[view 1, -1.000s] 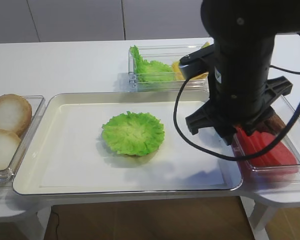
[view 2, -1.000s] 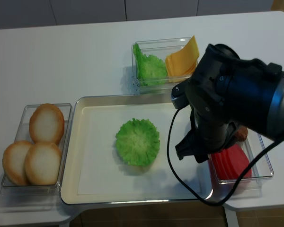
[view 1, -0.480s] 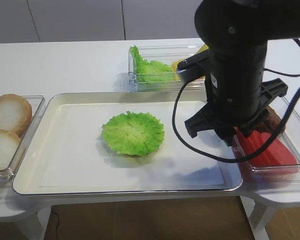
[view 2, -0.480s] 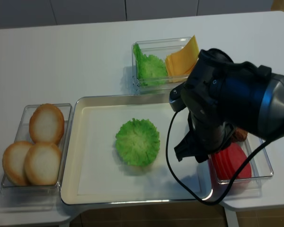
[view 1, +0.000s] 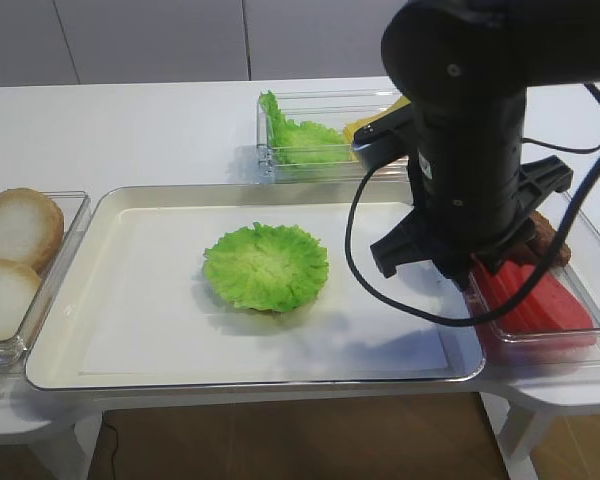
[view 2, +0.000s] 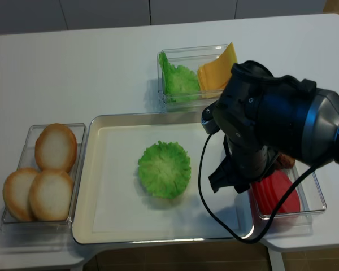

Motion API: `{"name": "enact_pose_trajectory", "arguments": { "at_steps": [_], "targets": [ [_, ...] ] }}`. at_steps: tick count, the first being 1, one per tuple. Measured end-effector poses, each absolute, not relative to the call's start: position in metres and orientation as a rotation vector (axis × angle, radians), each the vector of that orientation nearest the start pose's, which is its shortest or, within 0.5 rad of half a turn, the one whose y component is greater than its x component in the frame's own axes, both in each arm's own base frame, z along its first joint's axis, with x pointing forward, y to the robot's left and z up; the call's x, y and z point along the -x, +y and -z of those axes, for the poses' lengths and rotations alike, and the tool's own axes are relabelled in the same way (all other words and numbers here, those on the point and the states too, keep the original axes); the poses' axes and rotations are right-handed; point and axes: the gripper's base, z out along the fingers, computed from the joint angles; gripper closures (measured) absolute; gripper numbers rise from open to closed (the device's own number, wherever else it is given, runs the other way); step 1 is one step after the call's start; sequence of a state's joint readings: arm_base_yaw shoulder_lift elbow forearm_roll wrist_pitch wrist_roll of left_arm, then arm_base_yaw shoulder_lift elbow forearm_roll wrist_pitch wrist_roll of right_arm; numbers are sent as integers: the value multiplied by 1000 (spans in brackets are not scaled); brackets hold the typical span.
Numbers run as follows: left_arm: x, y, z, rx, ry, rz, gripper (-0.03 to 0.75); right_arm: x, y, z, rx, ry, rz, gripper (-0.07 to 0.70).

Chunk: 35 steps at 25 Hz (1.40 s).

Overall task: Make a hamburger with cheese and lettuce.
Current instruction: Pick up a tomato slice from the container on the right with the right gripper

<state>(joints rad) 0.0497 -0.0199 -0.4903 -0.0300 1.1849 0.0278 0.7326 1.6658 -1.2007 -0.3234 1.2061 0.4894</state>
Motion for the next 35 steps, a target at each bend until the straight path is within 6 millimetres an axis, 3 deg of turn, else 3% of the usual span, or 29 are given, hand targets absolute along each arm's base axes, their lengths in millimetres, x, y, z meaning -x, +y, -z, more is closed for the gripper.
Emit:
{"name": "enact_pose_trajectory", "arguments": {
  "at_steps": [7, 22, 35],
  "targets": [
    [12, -3, -265, 20, 2158, -8, 247, -246, 184, -242, 533, 2906, 390, 563],
    [12, -3, -265, 20, 2158, -8, 247, -246, 184, -243, 513, 2902, 384, 568],
    [12, -3, -265, 20, 2158, -8, 247, -238, 178, -267, 468, 2856, 300, 570]
  ]
}}
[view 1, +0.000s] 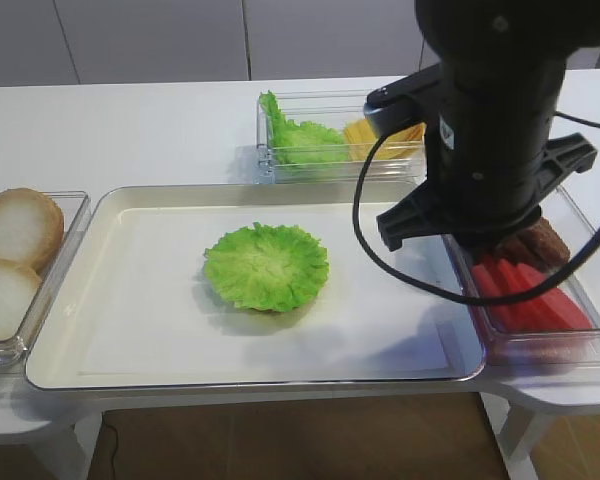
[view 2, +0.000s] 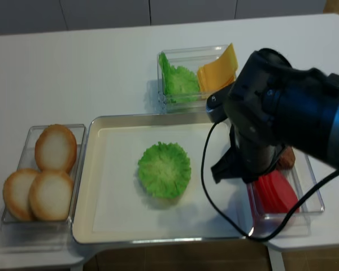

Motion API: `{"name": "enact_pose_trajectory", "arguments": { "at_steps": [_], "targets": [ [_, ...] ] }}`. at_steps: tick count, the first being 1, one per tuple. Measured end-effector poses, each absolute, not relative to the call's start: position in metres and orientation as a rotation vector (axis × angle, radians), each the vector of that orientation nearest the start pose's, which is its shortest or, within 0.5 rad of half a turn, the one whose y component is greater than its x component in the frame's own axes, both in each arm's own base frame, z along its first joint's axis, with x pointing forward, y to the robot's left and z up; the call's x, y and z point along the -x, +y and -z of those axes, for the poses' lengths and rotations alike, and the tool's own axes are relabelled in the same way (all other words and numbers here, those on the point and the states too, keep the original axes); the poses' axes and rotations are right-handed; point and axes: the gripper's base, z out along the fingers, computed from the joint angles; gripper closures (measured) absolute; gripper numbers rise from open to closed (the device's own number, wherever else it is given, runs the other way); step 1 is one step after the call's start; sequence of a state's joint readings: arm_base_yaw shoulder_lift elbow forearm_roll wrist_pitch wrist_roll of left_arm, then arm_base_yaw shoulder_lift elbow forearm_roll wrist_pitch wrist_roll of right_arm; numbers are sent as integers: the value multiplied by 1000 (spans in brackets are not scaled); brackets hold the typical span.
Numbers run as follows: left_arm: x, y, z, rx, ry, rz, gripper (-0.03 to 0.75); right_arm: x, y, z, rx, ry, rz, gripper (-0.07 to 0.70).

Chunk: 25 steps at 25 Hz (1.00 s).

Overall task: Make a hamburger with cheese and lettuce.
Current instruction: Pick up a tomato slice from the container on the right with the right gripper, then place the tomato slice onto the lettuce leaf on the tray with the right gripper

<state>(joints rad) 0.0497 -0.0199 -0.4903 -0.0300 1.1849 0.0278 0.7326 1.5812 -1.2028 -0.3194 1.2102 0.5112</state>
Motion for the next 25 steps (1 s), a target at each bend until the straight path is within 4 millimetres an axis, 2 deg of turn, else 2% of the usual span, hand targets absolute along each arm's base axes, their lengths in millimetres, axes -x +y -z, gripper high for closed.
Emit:
{"name": "enact_pose_trajectory", "arguments": {
  "at_steps": [5, 12, 25],
  "targets": [
    [12, -3, -265, 20, 2158, -8, 247, -234, 175, -283, 445, 2828, 251, 571],
    [12, -3, -265, 20, 2158, -8, 247, -233, 175, -325, 409, 2724, 133, 572],
    [12, -3, -265, 20, 2158, -8, 247, -240, 185, -382, 440, 2581, -23, 573]
  ]
}}
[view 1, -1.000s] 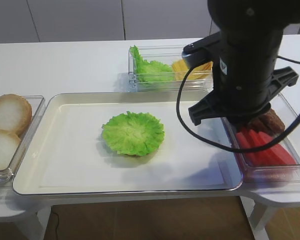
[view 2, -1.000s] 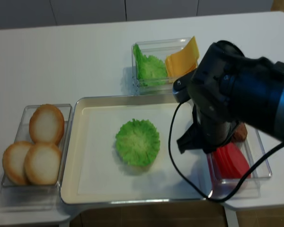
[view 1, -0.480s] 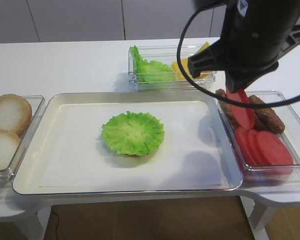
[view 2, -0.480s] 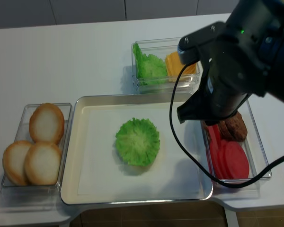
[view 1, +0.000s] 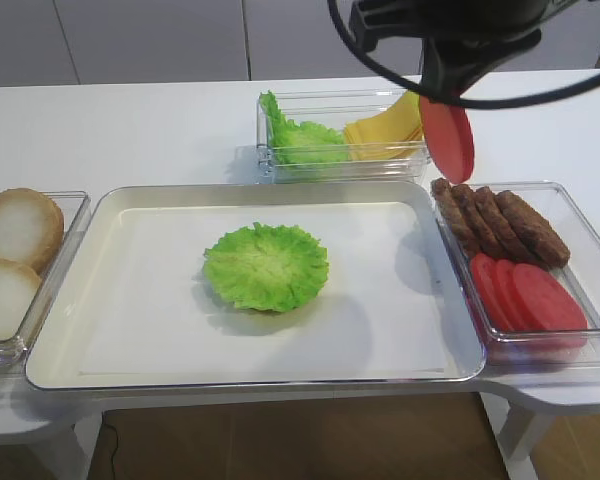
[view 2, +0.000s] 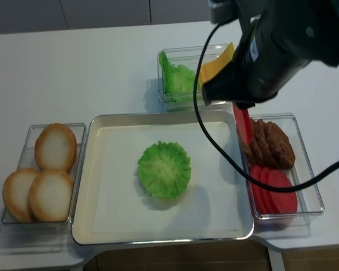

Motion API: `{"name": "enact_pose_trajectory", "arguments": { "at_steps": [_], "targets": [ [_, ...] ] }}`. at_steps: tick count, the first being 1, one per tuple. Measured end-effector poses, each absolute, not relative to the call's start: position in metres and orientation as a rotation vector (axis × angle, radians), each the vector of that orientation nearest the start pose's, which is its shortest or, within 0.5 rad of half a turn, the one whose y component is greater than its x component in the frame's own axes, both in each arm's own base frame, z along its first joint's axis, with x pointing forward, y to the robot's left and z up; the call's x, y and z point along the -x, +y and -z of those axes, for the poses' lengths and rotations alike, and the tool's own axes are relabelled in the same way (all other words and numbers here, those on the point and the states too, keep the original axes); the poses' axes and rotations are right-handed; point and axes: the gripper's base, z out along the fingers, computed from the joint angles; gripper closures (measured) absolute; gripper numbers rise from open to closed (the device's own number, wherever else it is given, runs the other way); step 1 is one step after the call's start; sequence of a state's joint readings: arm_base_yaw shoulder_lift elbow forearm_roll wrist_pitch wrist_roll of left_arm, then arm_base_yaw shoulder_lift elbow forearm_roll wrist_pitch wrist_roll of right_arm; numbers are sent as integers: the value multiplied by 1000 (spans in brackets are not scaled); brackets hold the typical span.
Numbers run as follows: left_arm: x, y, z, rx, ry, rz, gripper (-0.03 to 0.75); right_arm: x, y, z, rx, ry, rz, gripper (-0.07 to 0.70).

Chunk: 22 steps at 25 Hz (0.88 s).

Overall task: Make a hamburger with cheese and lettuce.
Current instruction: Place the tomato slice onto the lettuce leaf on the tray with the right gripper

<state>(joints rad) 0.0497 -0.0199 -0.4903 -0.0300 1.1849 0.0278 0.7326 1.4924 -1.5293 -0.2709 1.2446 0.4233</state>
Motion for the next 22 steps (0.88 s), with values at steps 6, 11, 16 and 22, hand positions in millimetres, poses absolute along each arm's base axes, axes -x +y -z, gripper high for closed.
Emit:
{"name": "enact_pose_trajectory", "arguments": {
  "at_steps": [6, 11, 16, 22],
  "targets": [
    [12, -3, -265, 20, 2158, -8, 247, -249, 212, -379, 537, 2570, -25, 573],
    [12, -3, -265, 20, 2158, -8, 247, -258, 252, -351, 686, 2571, 64, 573],
    [12, -3, -265, 20, 2158, -8, 247, -268, 275, -319, 766, 2602, 136, 573],
    [12, -3, -265, 20, 2158, -8, 247, -276, 286, -296, 806, 2638, 171, 573]
  ]
}}
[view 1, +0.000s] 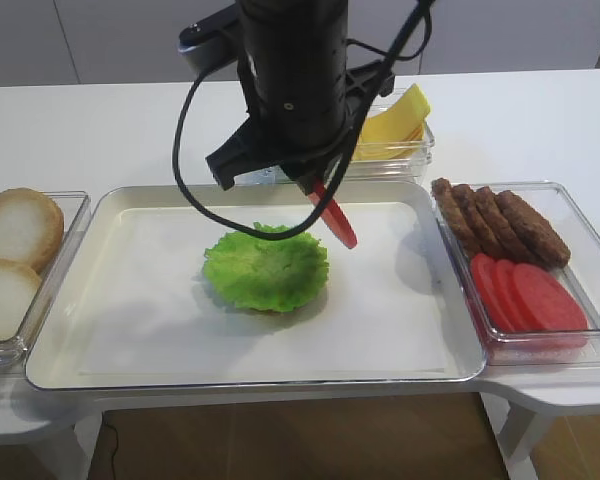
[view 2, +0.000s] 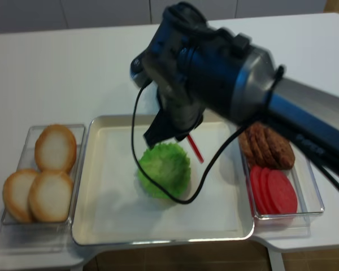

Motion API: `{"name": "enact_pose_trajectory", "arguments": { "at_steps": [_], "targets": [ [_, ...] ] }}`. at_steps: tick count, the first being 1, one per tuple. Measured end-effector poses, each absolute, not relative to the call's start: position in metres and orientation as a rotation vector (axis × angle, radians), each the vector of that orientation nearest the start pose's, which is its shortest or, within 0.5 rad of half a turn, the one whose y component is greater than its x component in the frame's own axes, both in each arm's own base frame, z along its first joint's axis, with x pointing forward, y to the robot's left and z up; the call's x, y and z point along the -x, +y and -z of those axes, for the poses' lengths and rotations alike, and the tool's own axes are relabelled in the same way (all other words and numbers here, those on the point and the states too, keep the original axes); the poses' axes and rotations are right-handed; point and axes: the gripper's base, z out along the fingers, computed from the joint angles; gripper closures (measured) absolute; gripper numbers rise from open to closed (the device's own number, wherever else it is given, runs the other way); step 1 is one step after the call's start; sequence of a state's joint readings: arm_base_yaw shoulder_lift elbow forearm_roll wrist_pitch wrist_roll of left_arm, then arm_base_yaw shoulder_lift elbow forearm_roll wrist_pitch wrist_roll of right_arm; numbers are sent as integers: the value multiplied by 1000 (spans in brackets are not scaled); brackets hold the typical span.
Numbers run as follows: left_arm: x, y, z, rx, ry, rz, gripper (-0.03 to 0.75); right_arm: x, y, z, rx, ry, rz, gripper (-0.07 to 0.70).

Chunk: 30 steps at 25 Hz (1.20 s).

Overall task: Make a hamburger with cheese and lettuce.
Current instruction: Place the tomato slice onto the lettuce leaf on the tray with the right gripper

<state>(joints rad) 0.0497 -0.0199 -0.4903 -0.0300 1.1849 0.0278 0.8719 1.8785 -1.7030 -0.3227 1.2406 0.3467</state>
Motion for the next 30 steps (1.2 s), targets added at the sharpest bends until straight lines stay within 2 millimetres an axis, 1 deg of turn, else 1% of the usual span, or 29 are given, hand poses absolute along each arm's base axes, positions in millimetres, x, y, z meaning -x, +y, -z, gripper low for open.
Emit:
{"name": "enact_pose_trajectory", "arguments": {
  "at_steps": [10, 16, 24, 30],
  "targets": [
    [12, -3, -265, 20, 2158, -8, 247, -279, 293, -282, 839, 2663, 155, 573],
    [12, -3, -265, 20, 2158, -8, 247, -279, 298, -281, 833, 2652, 90, 573],
    [12, -3, -265, 20, 2158, -8, 247, -281, 302, -275, 844, 2655, 71, 573],
    [12, -3, -265, 20, 2158, -8, 247, -280, 307, -270, 838, 2671, 8, 573]
  ]
}}
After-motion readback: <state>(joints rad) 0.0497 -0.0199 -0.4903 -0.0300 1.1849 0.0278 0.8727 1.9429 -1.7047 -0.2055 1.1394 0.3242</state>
